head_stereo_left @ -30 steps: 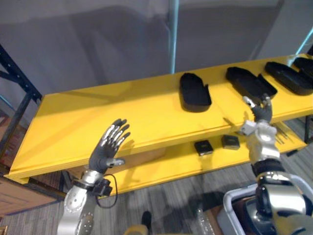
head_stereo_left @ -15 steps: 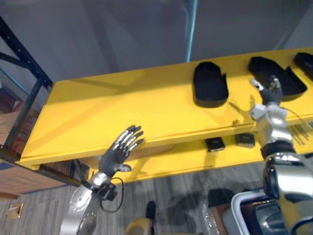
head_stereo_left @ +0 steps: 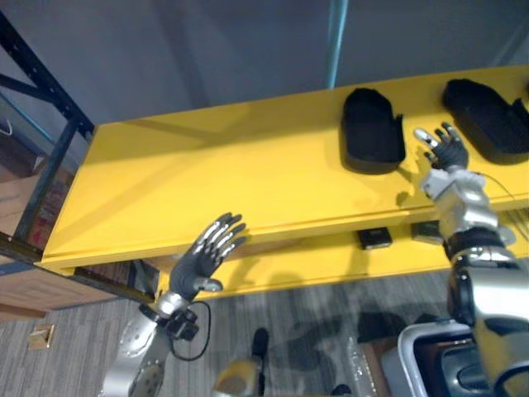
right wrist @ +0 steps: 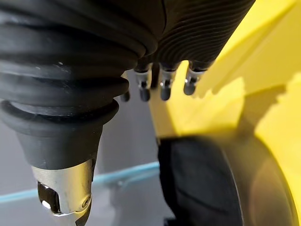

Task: Walk over and take plastic housings, then place them on the shelf

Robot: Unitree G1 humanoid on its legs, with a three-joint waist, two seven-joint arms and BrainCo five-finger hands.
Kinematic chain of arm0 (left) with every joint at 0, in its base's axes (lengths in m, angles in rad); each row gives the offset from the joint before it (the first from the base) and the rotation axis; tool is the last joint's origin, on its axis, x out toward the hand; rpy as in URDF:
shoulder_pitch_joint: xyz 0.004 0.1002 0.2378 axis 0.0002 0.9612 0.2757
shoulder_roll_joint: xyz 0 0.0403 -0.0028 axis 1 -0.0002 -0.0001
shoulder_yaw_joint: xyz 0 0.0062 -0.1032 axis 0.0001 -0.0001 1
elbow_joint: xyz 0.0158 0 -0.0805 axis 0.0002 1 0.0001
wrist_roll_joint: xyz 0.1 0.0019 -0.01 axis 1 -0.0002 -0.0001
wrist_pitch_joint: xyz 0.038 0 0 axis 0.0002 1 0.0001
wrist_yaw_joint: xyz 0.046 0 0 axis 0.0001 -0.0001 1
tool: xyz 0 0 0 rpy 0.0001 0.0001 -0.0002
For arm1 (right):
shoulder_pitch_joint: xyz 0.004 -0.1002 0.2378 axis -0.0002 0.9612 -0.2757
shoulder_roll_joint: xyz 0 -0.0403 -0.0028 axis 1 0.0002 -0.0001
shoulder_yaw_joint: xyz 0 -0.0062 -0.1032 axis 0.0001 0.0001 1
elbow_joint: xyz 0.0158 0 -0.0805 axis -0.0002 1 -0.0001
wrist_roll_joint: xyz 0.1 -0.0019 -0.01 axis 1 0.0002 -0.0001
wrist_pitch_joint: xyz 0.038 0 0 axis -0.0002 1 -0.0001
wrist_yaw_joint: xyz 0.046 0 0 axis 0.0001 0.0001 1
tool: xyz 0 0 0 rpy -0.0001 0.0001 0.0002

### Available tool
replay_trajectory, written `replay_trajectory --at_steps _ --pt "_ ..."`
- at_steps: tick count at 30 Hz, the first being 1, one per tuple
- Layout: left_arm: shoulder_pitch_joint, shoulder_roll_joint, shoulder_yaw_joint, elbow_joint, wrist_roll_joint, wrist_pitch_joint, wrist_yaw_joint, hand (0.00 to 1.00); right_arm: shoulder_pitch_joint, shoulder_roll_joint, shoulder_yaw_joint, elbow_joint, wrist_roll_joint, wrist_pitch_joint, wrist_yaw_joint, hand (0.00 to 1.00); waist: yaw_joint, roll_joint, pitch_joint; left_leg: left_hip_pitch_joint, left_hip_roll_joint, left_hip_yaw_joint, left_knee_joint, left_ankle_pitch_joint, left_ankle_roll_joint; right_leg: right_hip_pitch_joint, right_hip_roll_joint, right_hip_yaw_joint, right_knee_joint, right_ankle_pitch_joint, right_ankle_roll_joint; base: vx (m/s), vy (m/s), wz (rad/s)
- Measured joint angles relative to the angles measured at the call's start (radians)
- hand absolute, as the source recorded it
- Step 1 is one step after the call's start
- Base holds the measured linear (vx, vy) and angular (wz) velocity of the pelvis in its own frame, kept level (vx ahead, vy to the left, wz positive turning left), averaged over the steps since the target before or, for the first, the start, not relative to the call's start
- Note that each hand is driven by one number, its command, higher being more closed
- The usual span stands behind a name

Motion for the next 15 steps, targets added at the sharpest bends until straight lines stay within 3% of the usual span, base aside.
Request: replay_trajectory --at_steps 3,7,8,10,11,13,15 --pt "0.002 0.0 0.0 0.0 0.0 0.0 0.0 0.0 0.0 0.0 0.028 0.012 0.0 0.002 0.045 0.0 0.0 0.002 0.019 -0.004 0.001 -0.013 0.0 0.002 -0.003 -0.005 -0.001 -0.012 0.021 -0.014 -0.002 0.01 -0.021 0.11" --pt "0.013 -0.001 0.0 0.0 -0.001 -0.006 0.0 0.0 0.0 -0.003 0.05 0.01 -0.011 -0.023 0.027 0.0 0.002 0.001 0.02 -0.004 0.003 -0.013 0.0 0.003 -0.004 -0.02 -0.008 -0.011 0.055 -0.036 -0.004 0.01 -0.004 0.01" --pt "0.018 -0.002 -0.002 0.0 -0.001 -0.008 0.0 0.0 0.0 -0.002 0.067 0.007 -0.022 -0.045 0.002 0.0 0.001 0.001 0.02 -0.004 0.004 -0.012 0.0 0.003 -0.004 -0.022 -0.008 -0.011 0.059 -0.038 -0.005 0.0 0.0 0.0" --pt "0.034 -0.011 -0.025 0.0 0.0 -0.022 0.003 0.0 0.001 0.005 0.078 -0.051 -0.1 -0.141 -0.127 0.0 0.001 0.002 0.02 -0.002 0.006 -0.01 0.0 0.003 -0.004 -0.022 -0.007 -0.007 0.061 -0.039 -0.006 0.0 -0.008 -0.03" --pt "0.038 -0.012 -0.035 0.0 0.0 -0.028 0.005 0.0 0.001 0.006 0.078 -0.078 -0.12 -0.168 -0.156 0.0 0.001 0.002 0.02 -0.002 0.006 -0.01 0.0 0.003 -0.004 -0.022 -0.007 -0.006 0.061 -0.039 -0.006 -0.01 -0.002 -0.04" --pt "0.048 -0.031 -0.062 0.0 0.001 -0.031 0.007 0.0 0.001 0.014 0.077 -0.198 -0.23 -0.275 -0.266 0.0 0.001 0.002 0.02 0.0 0.01 -0.006 0.0 0.003 -0.004 -0.022 -0.006 -0.001 0.062 -0.039 -0.006 -0.02 0.009 -0.05" --pt "0.048 -0.04 -0.079 0.0 0.001 -0.033 0.012 0.0 0.001 0.028 0.079 -0.285 -0.306 -0.326 -0.324 0.0 0.001 0.002 0.019 0.002 0.015 -0.004 0.0 0.002 -0.005 -0.023 -0.005 0.002 0.064 -0.04 -0.007 -0.02 0.015 -0.07"
